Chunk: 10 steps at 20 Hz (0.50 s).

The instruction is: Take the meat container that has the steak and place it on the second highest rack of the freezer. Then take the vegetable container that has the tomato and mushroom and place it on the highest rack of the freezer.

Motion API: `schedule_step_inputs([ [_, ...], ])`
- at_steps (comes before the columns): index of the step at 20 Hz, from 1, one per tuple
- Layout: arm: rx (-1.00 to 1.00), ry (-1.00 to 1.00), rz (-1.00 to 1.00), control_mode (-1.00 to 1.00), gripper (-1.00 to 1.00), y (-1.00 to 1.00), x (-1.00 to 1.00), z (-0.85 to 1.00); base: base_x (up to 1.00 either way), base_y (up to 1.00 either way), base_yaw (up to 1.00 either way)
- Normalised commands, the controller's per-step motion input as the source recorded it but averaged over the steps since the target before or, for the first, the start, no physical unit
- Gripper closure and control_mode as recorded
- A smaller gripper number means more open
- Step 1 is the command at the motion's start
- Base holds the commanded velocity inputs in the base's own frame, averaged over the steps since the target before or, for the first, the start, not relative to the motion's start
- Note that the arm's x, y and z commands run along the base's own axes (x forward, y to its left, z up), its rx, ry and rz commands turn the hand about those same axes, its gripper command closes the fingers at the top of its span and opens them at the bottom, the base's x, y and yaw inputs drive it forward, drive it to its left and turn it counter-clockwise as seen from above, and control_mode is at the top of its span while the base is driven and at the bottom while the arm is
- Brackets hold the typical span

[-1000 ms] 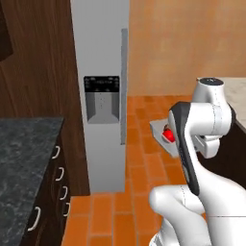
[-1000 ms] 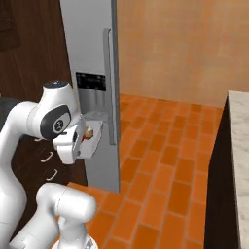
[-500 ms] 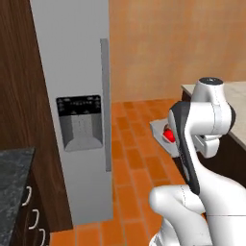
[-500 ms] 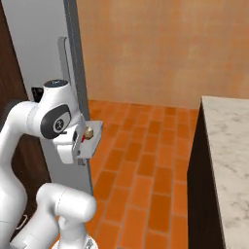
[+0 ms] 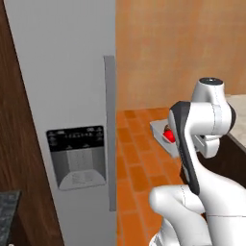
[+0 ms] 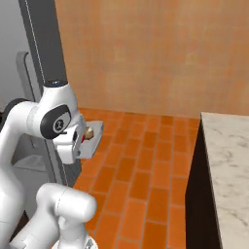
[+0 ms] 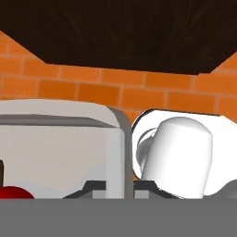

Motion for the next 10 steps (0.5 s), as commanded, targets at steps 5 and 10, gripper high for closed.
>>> schedule_step_inputs([
  [5, 0.0, 0.0, 0.0, 1.0, 1.0, 0.0, 0.0, 0.0, 0.76, -0.59, 0.0],
  [10, 0.0, 0.0, 0.0, 1.0, 1.0, 0.0, 0.0, 0.0, 0.55, -0.6, 0.0],
])
